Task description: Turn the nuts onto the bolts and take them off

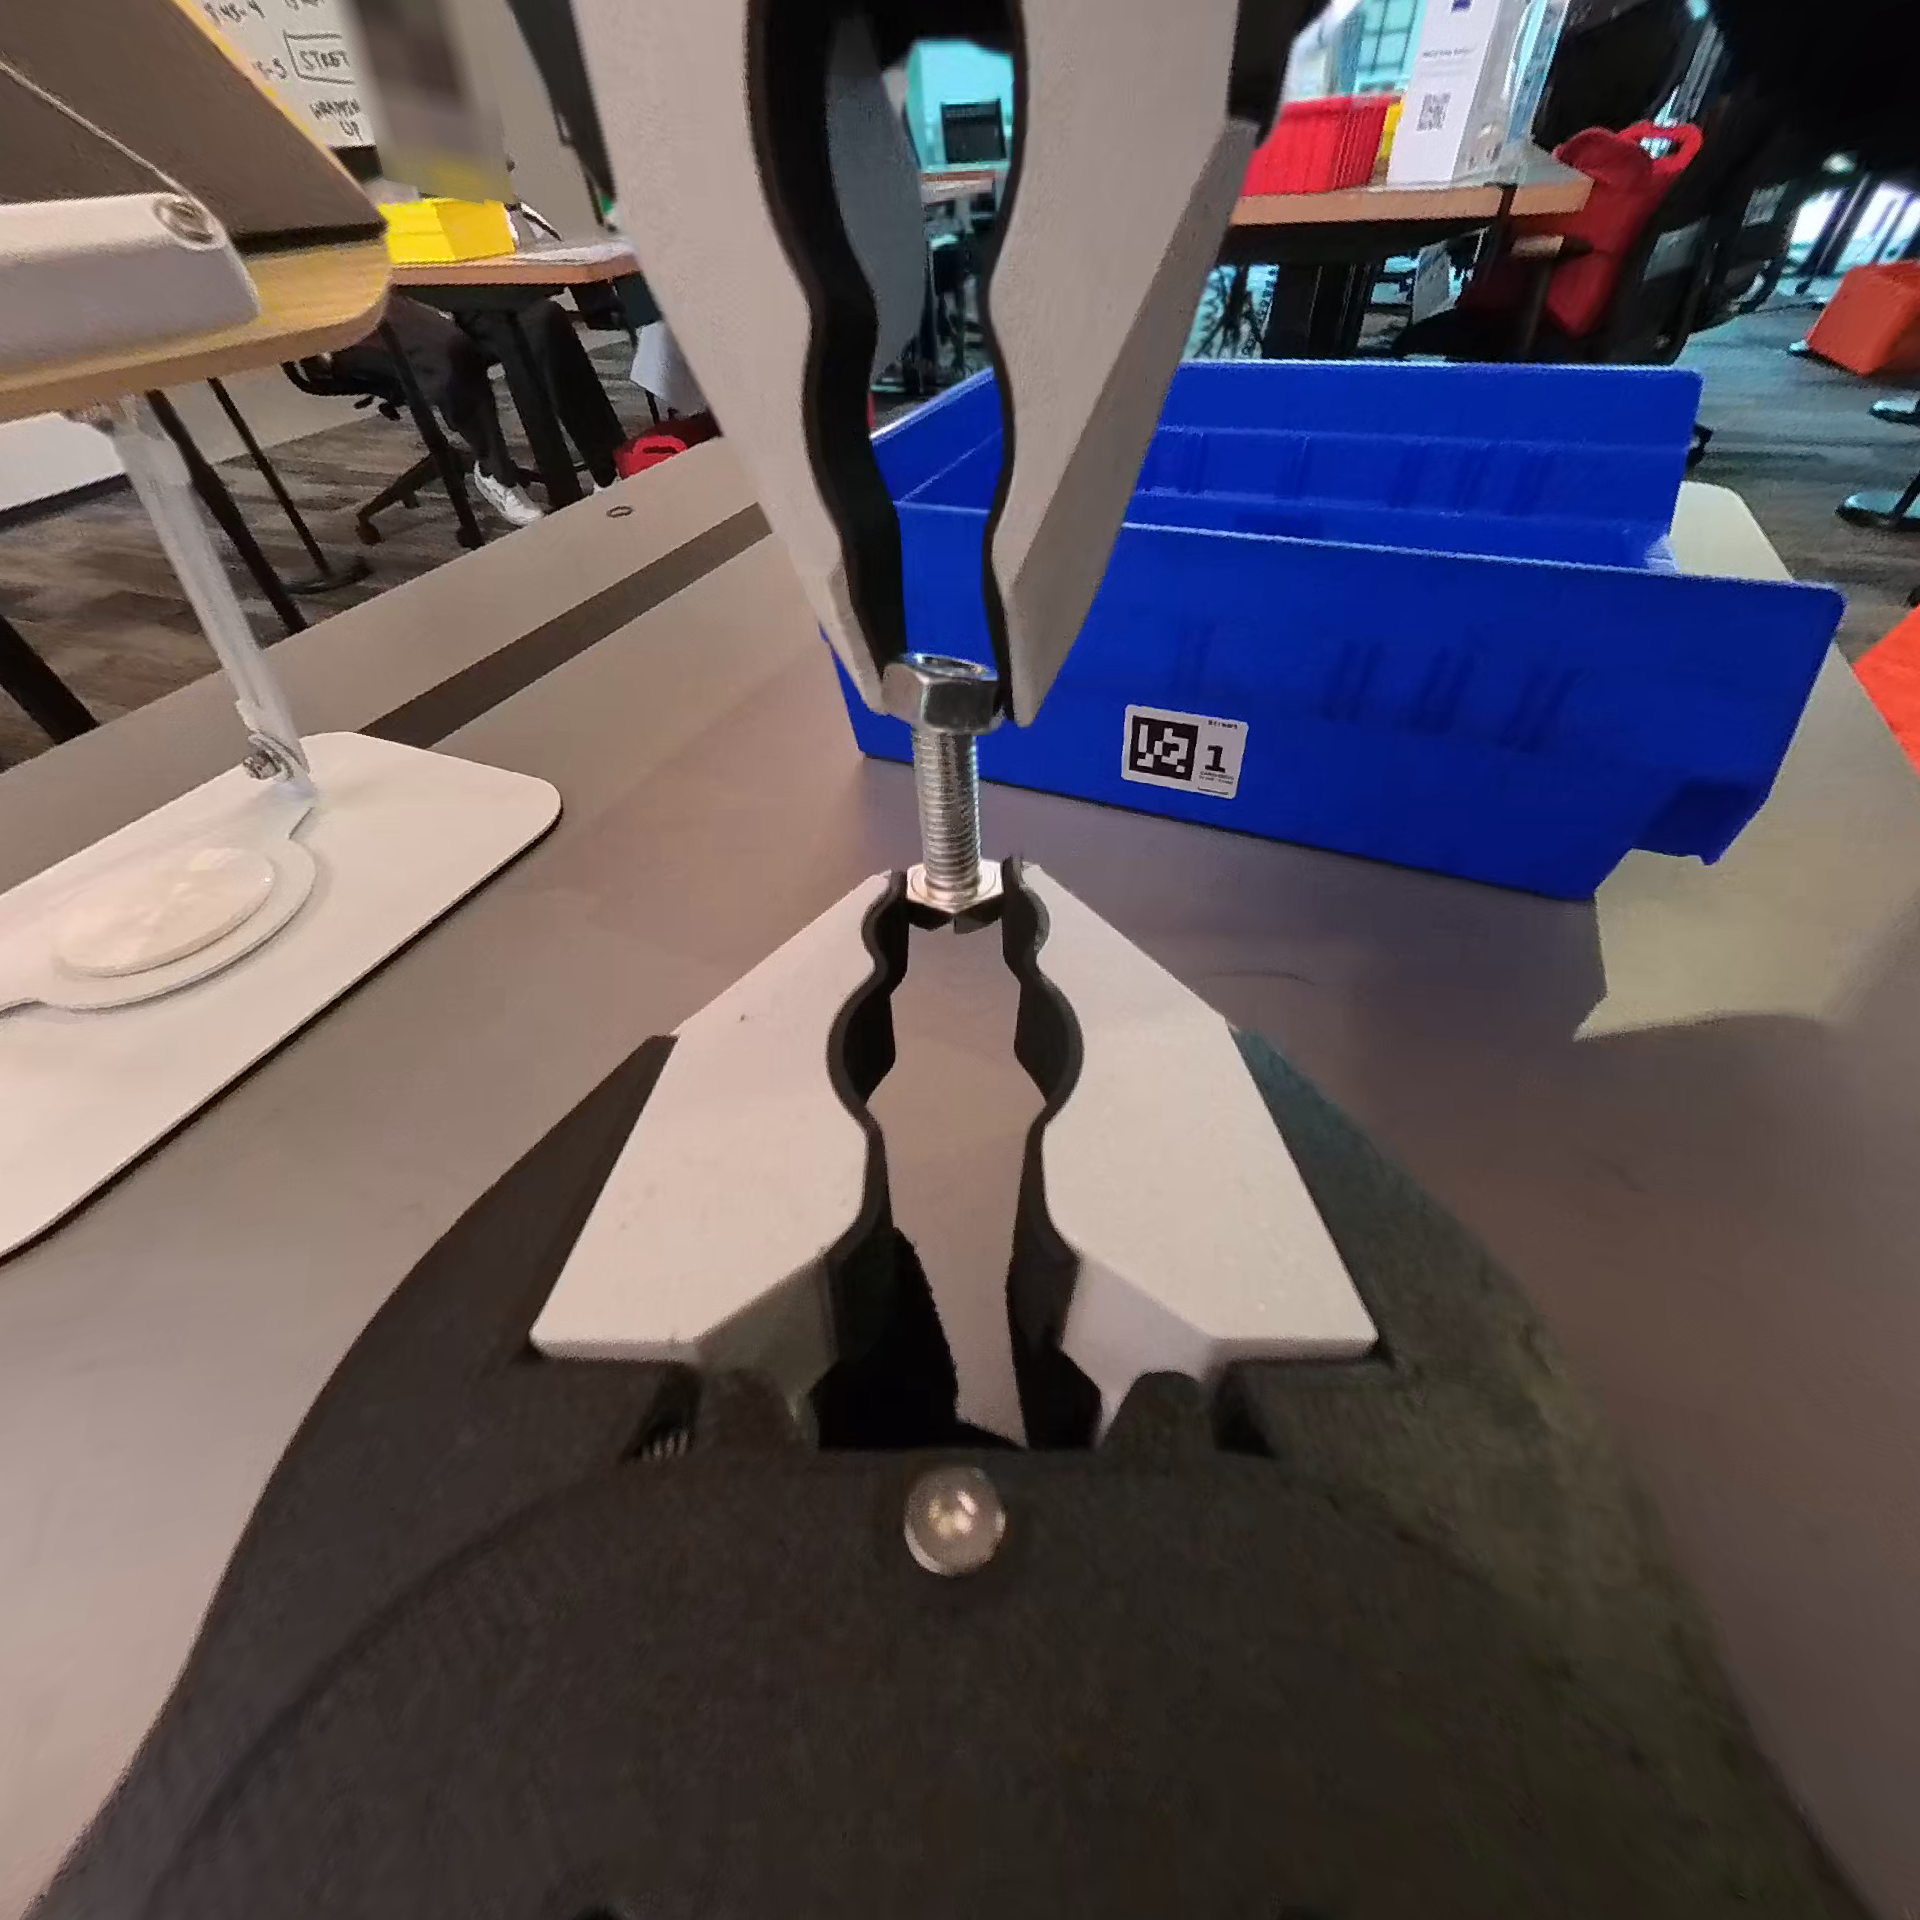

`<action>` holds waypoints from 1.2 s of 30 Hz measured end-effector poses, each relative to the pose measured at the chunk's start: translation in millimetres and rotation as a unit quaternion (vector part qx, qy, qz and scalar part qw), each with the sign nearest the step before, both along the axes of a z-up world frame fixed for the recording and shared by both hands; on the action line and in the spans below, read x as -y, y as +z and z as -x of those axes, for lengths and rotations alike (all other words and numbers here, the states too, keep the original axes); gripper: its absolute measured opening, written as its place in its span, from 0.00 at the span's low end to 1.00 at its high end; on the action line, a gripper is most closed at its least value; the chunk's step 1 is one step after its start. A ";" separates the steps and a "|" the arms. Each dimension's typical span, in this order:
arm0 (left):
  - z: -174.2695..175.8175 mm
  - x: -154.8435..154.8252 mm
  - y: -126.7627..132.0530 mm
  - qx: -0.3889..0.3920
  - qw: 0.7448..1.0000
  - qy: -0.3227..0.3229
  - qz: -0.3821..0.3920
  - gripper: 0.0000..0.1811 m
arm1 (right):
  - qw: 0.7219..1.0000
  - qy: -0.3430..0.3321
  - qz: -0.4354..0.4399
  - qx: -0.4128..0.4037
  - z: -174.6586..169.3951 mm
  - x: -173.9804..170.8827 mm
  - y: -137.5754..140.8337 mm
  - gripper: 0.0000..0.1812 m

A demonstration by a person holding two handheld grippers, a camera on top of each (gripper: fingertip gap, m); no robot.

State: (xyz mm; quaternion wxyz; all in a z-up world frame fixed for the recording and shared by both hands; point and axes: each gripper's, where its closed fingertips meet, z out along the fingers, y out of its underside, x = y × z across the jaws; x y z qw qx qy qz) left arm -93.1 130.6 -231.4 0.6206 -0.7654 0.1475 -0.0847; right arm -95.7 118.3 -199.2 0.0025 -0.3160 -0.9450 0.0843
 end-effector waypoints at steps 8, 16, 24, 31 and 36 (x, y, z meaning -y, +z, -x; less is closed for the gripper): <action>-6.5 -2.2 -8.7 -0.035 0.999 -0.009 0.018 0.09 | 0.987 0.096 -0.086 0.098 -7.8 -1.9 -7.1 0.09; -7.0 -4.4 -17.2 -0.062 0.997 -0.002 0.038 0.09 | 0.974 0.119 -0.118 0.152 -9.7 -2.5 -14.4 0.09; -3.3 -5.4 -14.3 -0.042 0.999 -0.001 0.035 0.09 | 0.991 0.047 -0.067 0.110 -7.3 -7.5 -13.3 0.08; -2.6 -5.3 -12.2 -0.034 0.999 -0.001 0.030 0.09 | 0.996 0.032 -0.054 0.068 -6.4 -8.4 -11.3 0.09; -0.1 -5.3 -10.6 -0.028 0.999 0.004 0.027 0.09 | 0.998 0.008 -0.043 0.050 -7.9 -10.1 -7.1 0.09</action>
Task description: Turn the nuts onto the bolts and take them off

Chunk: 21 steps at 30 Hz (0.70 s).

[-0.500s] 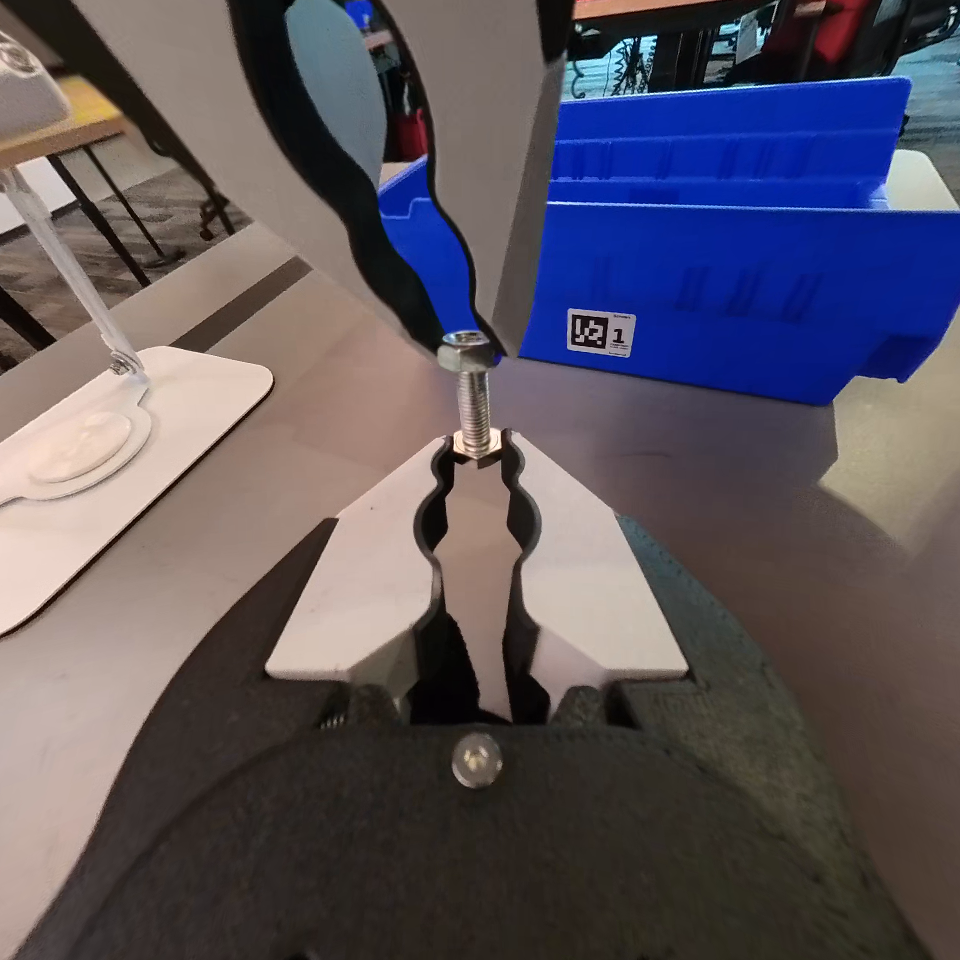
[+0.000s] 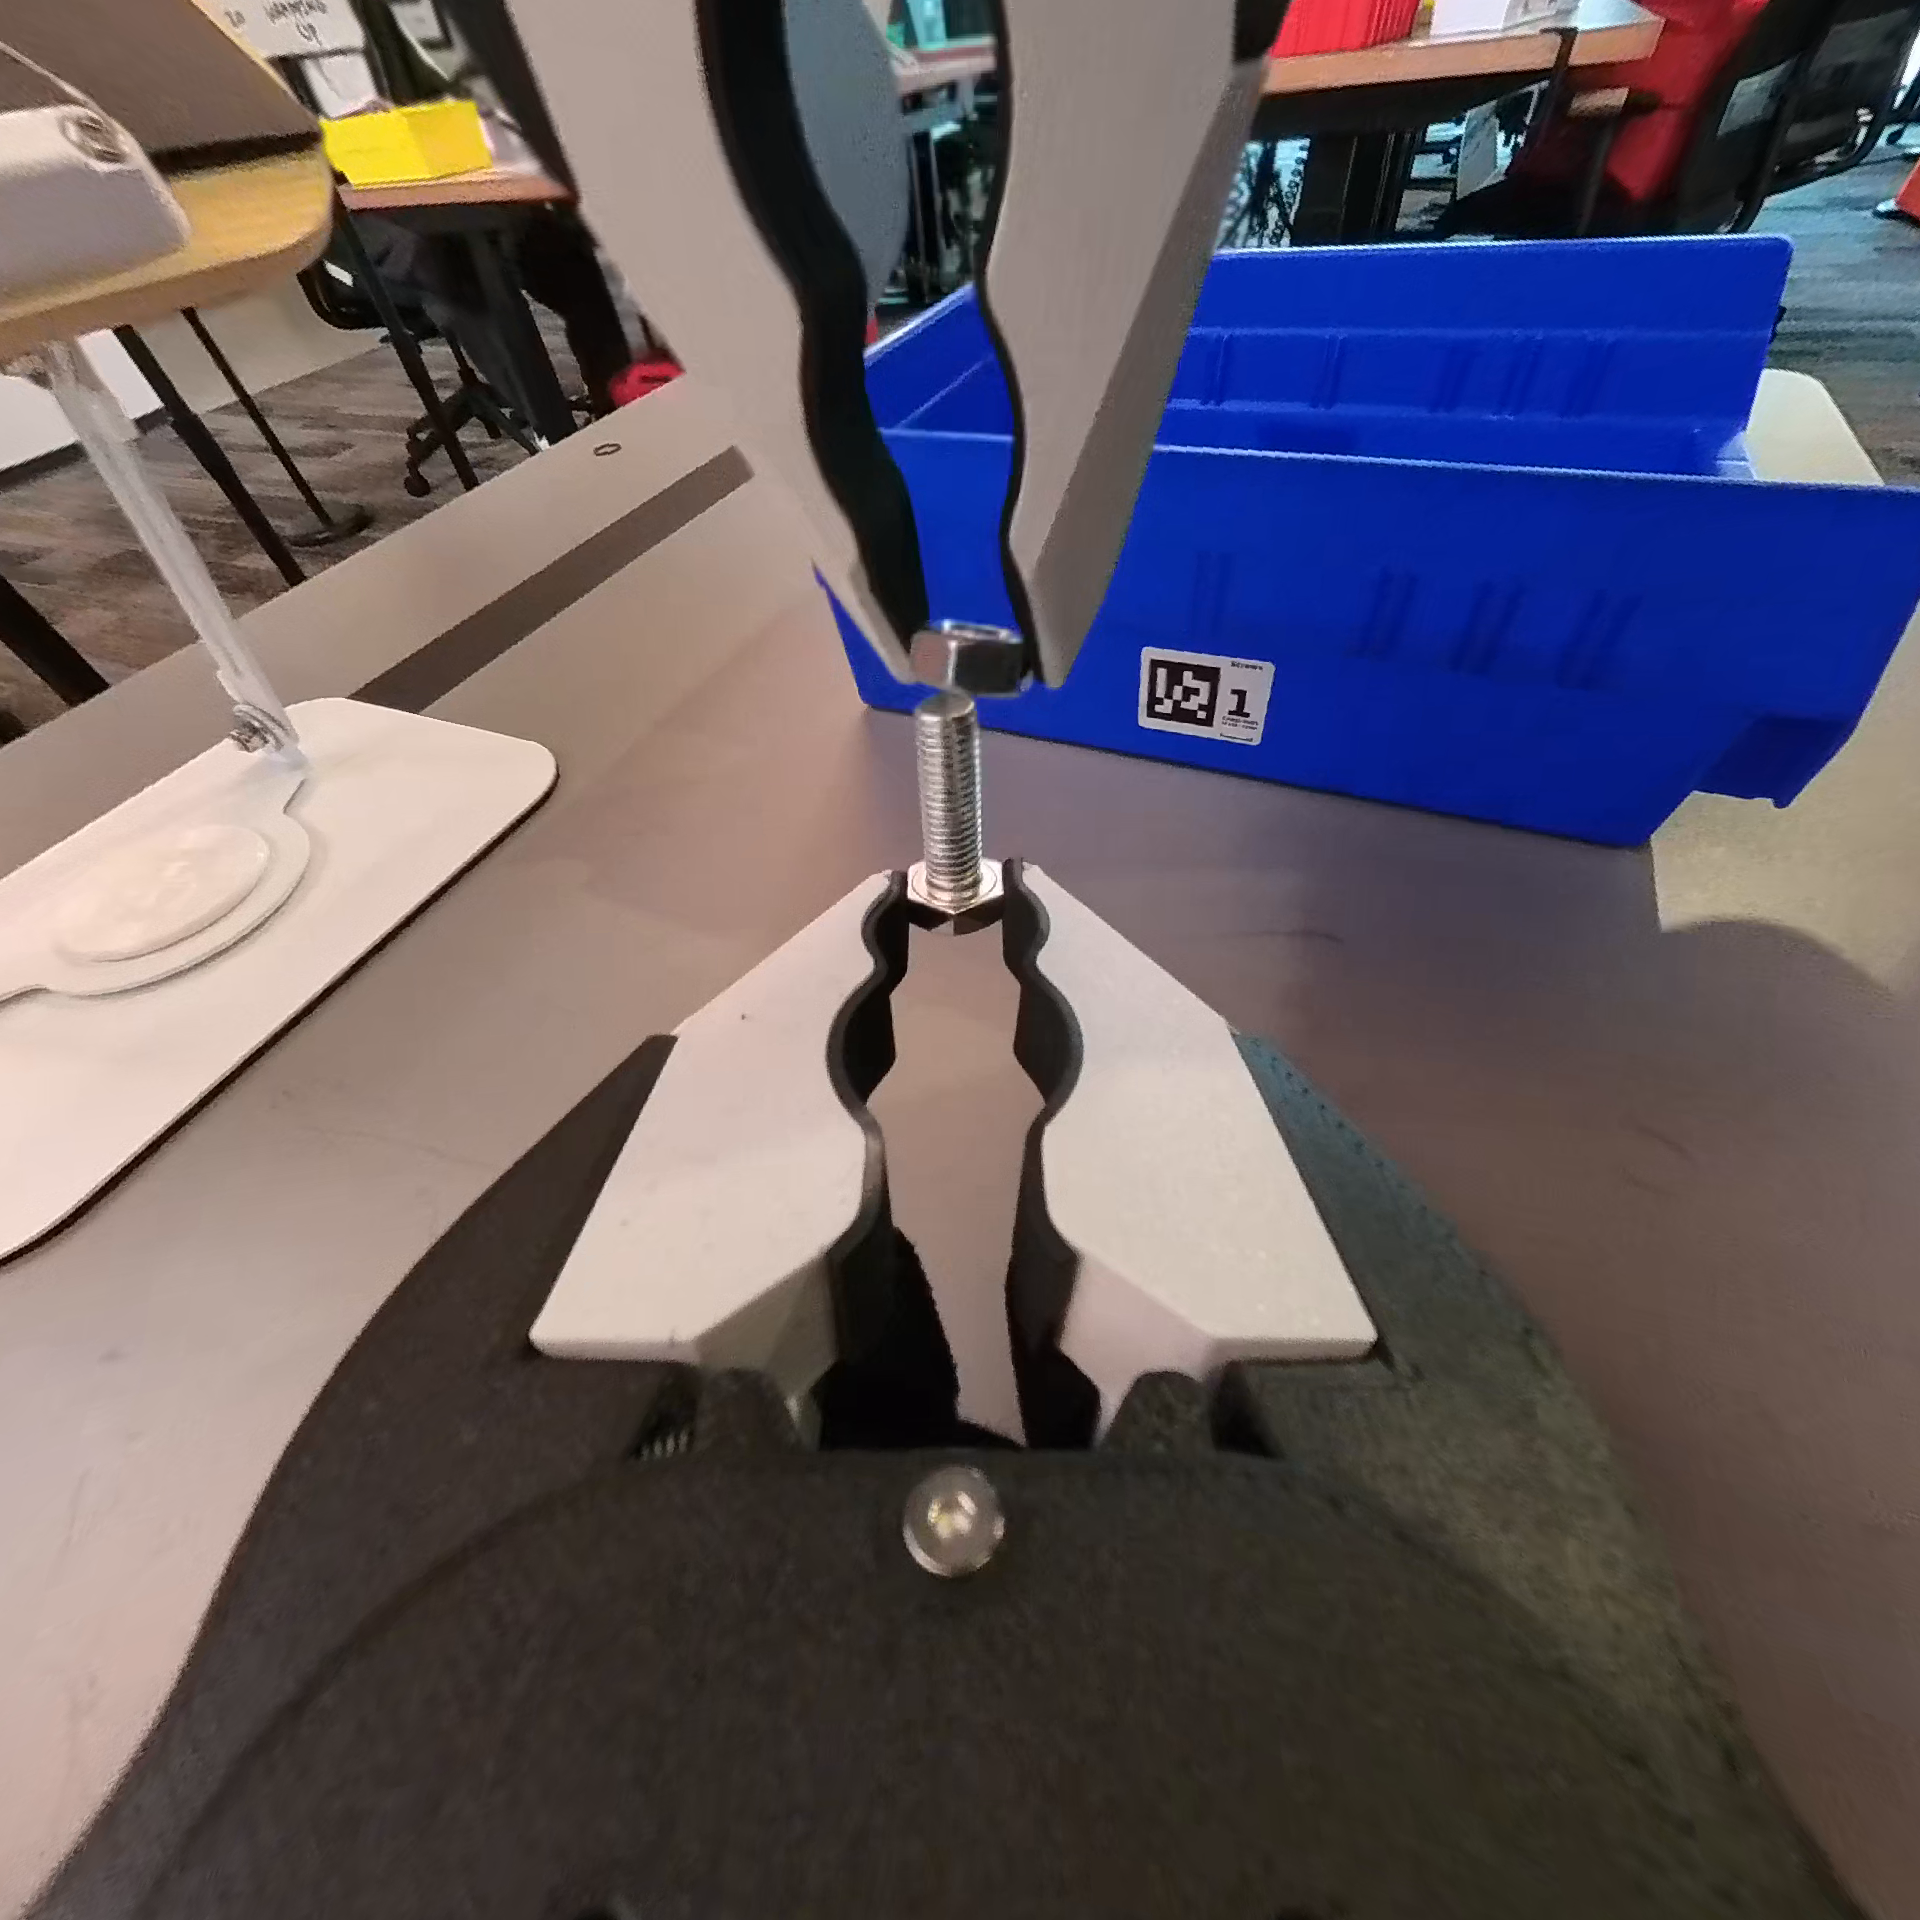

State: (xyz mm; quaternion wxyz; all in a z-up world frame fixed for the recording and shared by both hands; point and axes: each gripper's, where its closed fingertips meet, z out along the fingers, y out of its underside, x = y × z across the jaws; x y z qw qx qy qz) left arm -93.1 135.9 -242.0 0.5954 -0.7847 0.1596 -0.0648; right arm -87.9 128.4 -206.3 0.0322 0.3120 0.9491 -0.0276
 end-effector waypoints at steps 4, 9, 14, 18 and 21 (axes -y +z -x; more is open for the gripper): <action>17.2 -0.5 3.1 0.020 0.999 0.035 -0.005 0.09 | 0.997 -0.072 0.018 -0.032 -5.0 -7.6 3.8 0.09; 56.1 2.1 5.1 0.042 0.994 0.103 -0.006 0.09 | 0.983 -0.169 0.064 -0.031 -16.8 27.7 -39.4 0.09; 90.2 8.9 6.2 0.069 0.984 0.162 -0.009 0.09 | 0.961 -0.242 0.102 -0.091 -4.5 54.9 -83.7 0.09; 95.6 10.2 7.4 0.095 0.981 0.167 -0.013 0.09 | 0.958 -0.243 0.093 -0.117 0.6 65.7 -105.4 0.09; 95.9 10.6 8.0 0.101 0.981 0.164 -0.014 0.09 | 0.958 -0.235 0.078 -0.141 5.7 64.8 -109.6 0.09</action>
